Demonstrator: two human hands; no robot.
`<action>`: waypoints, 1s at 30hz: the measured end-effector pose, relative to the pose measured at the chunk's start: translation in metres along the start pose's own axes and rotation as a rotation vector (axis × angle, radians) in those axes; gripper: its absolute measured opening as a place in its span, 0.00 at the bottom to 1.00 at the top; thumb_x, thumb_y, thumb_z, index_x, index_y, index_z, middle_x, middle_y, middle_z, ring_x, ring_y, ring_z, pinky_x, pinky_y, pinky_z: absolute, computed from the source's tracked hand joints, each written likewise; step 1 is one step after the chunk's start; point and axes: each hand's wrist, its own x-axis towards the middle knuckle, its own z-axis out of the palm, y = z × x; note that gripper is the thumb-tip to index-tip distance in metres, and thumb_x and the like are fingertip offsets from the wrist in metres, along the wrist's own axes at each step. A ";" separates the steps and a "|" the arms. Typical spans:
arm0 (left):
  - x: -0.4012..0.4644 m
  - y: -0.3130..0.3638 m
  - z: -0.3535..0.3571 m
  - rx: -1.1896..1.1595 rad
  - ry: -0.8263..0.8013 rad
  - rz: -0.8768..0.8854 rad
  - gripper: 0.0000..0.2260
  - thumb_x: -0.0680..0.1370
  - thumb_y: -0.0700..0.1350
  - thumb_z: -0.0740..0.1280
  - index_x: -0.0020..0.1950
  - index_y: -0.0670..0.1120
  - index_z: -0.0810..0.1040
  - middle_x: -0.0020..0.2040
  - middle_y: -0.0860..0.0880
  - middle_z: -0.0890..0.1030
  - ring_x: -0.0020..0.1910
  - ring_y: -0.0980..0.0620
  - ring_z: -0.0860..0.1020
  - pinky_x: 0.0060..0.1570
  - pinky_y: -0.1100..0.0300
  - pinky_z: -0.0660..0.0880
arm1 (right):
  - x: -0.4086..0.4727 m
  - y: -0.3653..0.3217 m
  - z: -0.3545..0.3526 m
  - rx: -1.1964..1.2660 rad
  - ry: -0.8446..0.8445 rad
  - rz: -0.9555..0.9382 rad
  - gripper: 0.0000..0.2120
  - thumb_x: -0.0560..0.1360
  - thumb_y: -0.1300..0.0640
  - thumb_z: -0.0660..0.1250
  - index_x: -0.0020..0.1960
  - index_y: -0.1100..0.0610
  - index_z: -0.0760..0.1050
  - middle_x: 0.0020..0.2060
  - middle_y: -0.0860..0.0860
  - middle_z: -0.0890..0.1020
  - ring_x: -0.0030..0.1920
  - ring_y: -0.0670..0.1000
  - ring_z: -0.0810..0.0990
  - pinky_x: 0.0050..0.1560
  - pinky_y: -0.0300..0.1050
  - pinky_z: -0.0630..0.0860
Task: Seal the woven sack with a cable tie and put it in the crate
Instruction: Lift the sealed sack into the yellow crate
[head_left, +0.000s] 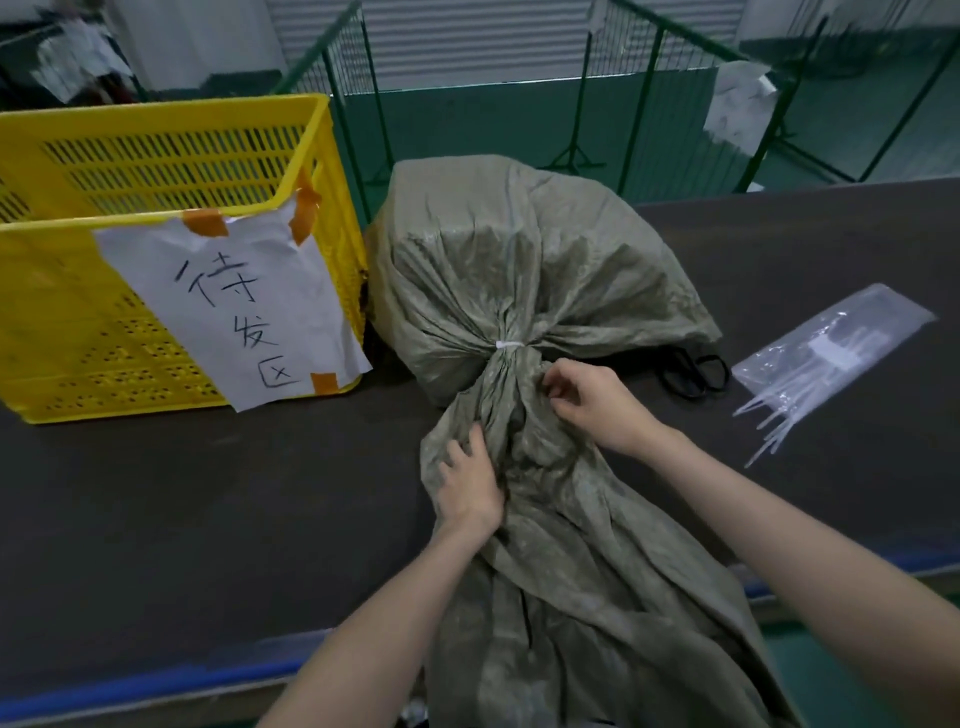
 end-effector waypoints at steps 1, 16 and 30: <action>0.002 -0.006 -0.005 -0.016 -0.010 0.033 0.32 0.78 0.43 0.63 0.76 0.52 0.48 0.72 0.39 0.60 0.67 0.36 0.67 0.57 0.45 0.71 | 0.002 -0.001 0.000 -0.057 0.017 -0.024 0.08 0.71 0.63 0.66 0.50 0.58 0.74 0.43 0.51 0.78 0.45 0.52 0.77 0.48 0.51 0.75; 0.060 -0.041 -0.169 0.536 0.606 0.619 0.17 0.70 0.36 0.67 0.58 0.45 0.74 0.50 0.44 0.76 0.48 0.41 0.74 0.27 0.53 0.71 | 0.072 -0.019 0.004 -0.773 -0.100 -0.233 0.49 0.61 0.49 0.77 0.74 0.51 0.54 0.73 0.56 0.59 0.71 0.61 0.58 0.63 0.65 0.64; 0.056 -0.042 -0.096 0.300 0.550 0.273 0.43 0.66 0.67 0.65 0.76 0.54 0.52 0.77 0.44 0.55 0.76 0.39 0.53 0.68 0.36 0.56 | 0.092 -0.014 0.018 -0.475 0.065 -0.213 0.22 0.66 0.66 0.66 0.58 0.58 0.68 0.58 0.55 0.70 0.56 0.61 0.66 0.37 0.52 0.76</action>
